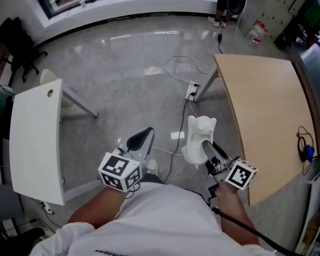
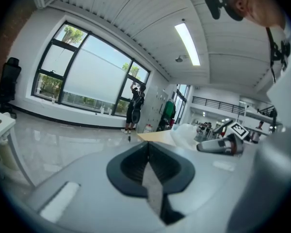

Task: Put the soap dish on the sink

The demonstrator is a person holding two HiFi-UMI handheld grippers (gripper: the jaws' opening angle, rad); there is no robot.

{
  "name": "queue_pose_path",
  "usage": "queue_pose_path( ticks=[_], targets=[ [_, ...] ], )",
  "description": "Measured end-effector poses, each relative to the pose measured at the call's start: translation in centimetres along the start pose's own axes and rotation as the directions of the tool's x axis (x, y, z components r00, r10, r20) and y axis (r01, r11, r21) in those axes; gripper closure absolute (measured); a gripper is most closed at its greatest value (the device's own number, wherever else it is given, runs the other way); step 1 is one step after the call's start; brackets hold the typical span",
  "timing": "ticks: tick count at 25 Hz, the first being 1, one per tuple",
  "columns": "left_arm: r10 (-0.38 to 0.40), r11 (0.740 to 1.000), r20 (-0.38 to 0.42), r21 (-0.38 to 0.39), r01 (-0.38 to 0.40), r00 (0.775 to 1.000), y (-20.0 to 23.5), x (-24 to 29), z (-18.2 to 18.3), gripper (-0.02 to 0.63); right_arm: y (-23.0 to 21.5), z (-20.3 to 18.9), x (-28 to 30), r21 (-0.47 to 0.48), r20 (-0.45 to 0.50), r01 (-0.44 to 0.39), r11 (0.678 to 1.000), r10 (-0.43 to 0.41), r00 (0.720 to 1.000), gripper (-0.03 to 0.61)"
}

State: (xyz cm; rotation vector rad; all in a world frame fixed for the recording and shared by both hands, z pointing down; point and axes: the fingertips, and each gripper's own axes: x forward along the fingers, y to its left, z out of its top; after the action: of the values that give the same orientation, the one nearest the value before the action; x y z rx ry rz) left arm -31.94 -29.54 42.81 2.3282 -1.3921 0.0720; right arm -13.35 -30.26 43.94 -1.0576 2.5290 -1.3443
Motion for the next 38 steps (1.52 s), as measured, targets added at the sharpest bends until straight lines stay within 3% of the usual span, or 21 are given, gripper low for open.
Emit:
queue_pose_path(
  ticks=[8,14,25,38],
  targets=[
    [-0.086,0.996,-0.040,0.020,0.087,0.995,4.3,2.5,1.6,0.604,0.6,1.6,4.3,0.025,0.058,0.053,0.998,-0.054,0.997,0.442],
    [-0.143,0.990,-0.073,0.002,0.143,0.987,4.9,4.5,0.9,0.604,0.1,2.1,4.6,0.013,0.085,0.106,0.994,-0.107,0.991,0.442],
    [-0.234,0.970,-0.106,0.037,0.239,0.967,2.6,10.6,2.5,0.606,-3.6,4.8,1.9,0.088,0.189,0.167,0.982,-0.182,0.965,0.442],
    [-0.351,0.926,-0.163,0.081,0.368,0.922,-2.9,19.3,2.7,0.604,-9.1,8.9,-2.9,0.142,0.303,0.227,0.963,-0.261,0.917,0.443]
  ],
)
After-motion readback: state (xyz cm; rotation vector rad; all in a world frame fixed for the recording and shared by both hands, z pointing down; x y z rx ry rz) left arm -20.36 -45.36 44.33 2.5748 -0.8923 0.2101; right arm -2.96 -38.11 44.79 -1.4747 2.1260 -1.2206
